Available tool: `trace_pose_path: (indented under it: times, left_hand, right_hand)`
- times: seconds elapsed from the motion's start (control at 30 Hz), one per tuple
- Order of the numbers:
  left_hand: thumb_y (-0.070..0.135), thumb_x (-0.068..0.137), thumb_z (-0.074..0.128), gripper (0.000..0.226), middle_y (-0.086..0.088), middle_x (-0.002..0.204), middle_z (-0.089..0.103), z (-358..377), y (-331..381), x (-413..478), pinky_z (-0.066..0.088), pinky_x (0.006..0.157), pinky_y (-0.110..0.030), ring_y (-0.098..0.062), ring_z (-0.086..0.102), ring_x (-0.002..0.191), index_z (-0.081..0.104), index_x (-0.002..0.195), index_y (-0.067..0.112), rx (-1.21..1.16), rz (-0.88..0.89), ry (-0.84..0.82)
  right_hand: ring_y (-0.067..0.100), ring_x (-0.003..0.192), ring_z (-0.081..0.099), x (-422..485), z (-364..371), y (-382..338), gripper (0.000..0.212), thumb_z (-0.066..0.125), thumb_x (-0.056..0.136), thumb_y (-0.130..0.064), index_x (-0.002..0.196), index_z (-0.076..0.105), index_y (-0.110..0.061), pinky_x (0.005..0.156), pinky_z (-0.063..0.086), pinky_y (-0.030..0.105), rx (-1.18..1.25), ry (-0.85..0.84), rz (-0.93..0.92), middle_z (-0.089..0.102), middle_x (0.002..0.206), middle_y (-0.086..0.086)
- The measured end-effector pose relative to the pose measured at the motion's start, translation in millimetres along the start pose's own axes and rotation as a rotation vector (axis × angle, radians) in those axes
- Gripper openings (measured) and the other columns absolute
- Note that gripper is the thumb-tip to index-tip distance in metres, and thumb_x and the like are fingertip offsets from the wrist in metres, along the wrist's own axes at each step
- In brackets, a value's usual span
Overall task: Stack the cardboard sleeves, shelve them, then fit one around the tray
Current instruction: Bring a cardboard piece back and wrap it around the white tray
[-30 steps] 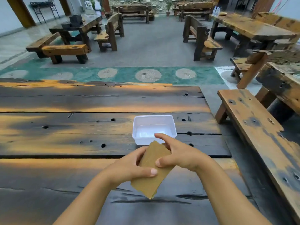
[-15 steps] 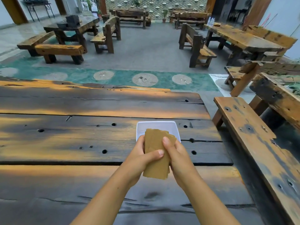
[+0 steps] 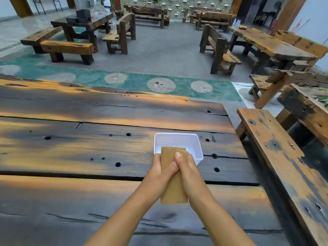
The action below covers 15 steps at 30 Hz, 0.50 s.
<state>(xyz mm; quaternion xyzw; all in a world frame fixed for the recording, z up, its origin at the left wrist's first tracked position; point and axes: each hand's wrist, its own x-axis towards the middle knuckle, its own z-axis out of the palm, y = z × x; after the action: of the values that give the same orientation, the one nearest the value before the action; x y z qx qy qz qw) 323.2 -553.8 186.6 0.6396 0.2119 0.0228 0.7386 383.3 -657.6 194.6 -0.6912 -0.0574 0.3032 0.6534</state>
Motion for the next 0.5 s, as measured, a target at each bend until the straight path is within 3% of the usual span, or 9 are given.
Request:
trace_pose_path:
  times: [0.13, 0.27, 0.4, 0.5]
  left_hand:
    - [0.055, 0.070, 0.070, 0.048, 0.012, 0.098, 0.079, 8.9, -2.2, -1.2, 0.059, 0.065, -0.022, -0.008, 0.077, 0.088, 0.059, 0.114, 0.038, -0.095, 0.013, 0.079]
    - [0.060, 0.069, 0.068, 0.053, 0.014, 0.094, 0.078, 12.6, -4.8, 0.3, 0.058, 0.067, -0.026, -0.008, 0.076, 0.085, 0.057, 0.113, 0.033, -0.086, -0.008, 0.152]
    - [0.068, 0.064, 0.065, 0.062, 0.017, 0.095, 0.077, 12.5, -5.7, 1.0, 0.056, 0.066, -0.022, -0.004, 0.076, 0.085, 0.056, 0.114, 0.032, -0.044, -0.001, 0.120]
    - [0.068, 0.063, 0.064, 0.062, 0.011, 0.099, 0.077, 13.3, -8.4, 1.6, 0.058, 0.071, -0.028, -0.006, 0.076, 0.087, 0.057, 0.114, 0.033, -0.026, -0.004, 0.113]
  right_hand:
    - [0.022, 0.107, 0.071, 0.6, 6.9, 4.6, 0.048, 0.052, 0.083, -0.061, 0.119, 0.059, -0.030, 0.100, 0.054, 0.053, 0.072, 0.066, -0.014, 0.074, 0.115, 0.001]
    - [0.011, 0.103, 0.073, -1.0, 11.2, 11.7, 0.051, 0.049, 0.083, -0.062, 0.121, 0.065, -0.032, 0.100, 0.055, 0.043, 0.098, 0.094, -0.040, 0.077, 0.111, -0.006]
    - [0.014, 0.103, 0.071, 2.6, 10.3, 16.5, 0.038, 0.047, 0.095, -0.055, 0.115, 0.064, -0.028, 0.101, 0.053, 0.047, 0.081, 0.157, -0.049, 0.075, 0.110, -0.003]
    - [0.012, 0.103, 0.071, 5.0, 6.8, 18.4, 0.046, 0.048, 0.085, -0.065, 0.113, 0.062, -0.031, 0.099, 0.054, 0.043, 0.074, 0.148, -0.033, 0.074, 0.109, -0.006]
